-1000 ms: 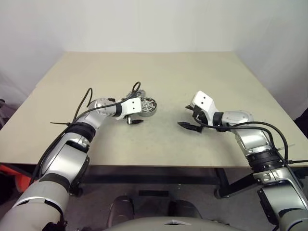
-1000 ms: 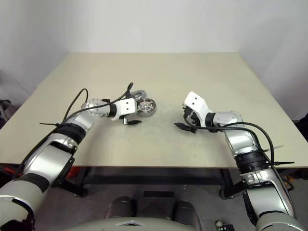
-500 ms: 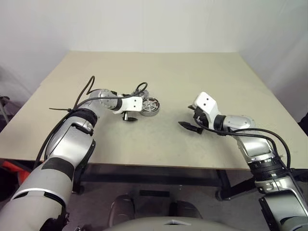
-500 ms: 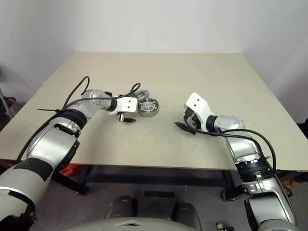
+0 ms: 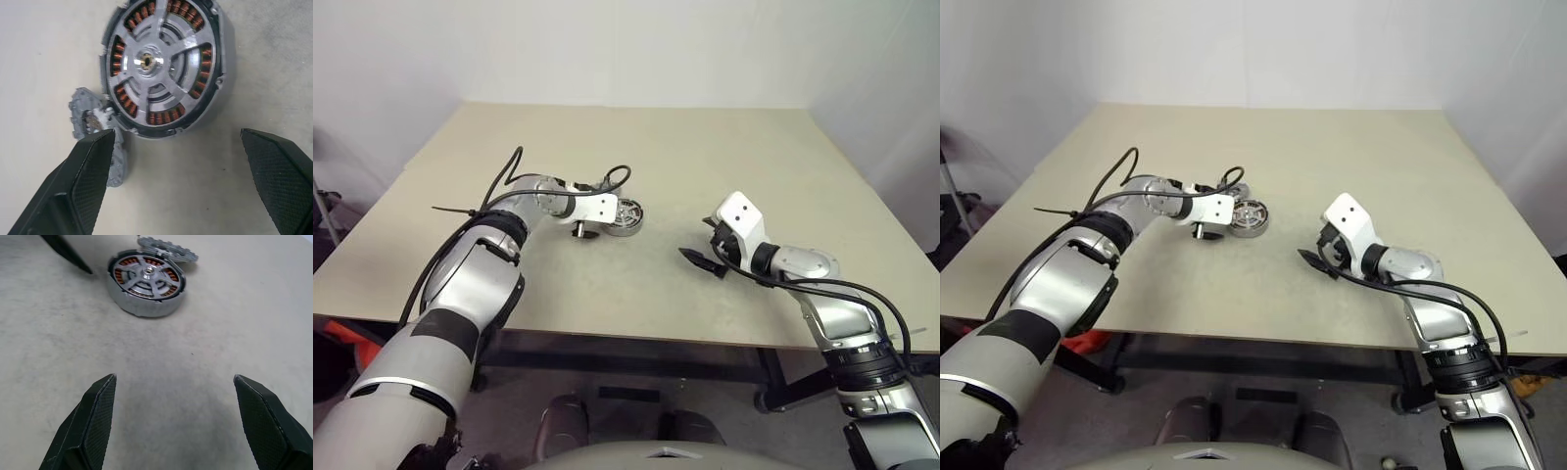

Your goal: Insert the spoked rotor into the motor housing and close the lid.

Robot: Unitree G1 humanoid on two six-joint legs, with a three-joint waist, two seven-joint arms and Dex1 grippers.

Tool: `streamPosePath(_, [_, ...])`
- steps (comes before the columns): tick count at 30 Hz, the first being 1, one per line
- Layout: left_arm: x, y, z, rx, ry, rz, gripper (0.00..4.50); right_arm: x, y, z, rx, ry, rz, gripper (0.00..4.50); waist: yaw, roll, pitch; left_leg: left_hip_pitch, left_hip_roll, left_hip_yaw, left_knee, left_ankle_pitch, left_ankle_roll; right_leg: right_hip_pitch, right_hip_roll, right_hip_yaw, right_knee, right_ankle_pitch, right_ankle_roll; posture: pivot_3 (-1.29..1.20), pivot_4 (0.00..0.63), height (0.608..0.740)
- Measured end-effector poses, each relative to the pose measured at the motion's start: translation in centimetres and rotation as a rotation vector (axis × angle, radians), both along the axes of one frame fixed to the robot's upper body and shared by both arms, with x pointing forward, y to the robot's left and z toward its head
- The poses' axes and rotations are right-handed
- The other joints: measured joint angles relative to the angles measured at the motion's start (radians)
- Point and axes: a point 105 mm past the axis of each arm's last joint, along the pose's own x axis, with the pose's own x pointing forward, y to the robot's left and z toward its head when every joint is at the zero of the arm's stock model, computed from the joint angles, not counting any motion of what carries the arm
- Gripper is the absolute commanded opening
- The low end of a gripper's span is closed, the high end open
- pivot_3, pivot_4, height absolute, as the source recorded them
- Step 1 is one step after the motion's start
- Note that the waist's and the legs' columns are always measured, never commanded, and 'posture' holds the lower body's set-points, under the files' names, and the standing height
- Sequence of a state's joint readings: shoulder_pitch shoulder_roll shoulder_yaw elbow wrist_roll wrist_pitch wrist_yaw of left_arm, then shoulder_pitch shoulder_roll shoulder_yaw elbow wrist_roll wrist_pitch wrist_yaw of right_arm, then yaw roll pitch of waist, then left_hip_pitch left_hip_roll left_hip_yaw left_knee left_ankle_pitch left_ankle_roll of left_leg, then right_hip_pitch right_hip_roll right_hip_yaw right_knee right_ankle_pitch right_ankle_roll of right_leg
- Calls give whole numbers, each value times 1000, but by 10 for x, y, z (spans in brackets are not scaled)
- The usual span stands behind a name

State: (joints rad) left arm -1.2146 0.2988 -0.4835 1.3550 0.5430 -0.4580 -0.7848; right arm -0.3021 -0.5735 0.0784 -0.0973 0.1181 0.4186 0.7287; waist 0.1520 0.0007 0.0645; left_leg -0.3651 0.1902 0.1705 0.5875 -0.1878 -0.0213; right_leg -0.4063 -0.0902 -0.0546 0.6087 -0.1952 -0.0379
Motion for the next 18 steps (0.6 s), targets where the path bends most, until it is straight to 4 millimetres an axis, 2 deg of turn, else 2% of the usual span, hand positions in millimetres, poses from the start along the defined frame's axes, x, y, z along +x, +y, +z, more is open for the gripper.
streamPosePath(18, [-5,-4,-8,21,40,-24,4314,9,2,11,16,-57,-47,4332,0,0,0,0,0,0,0,0,0,0,0,0,0,0,0,0,0,740])
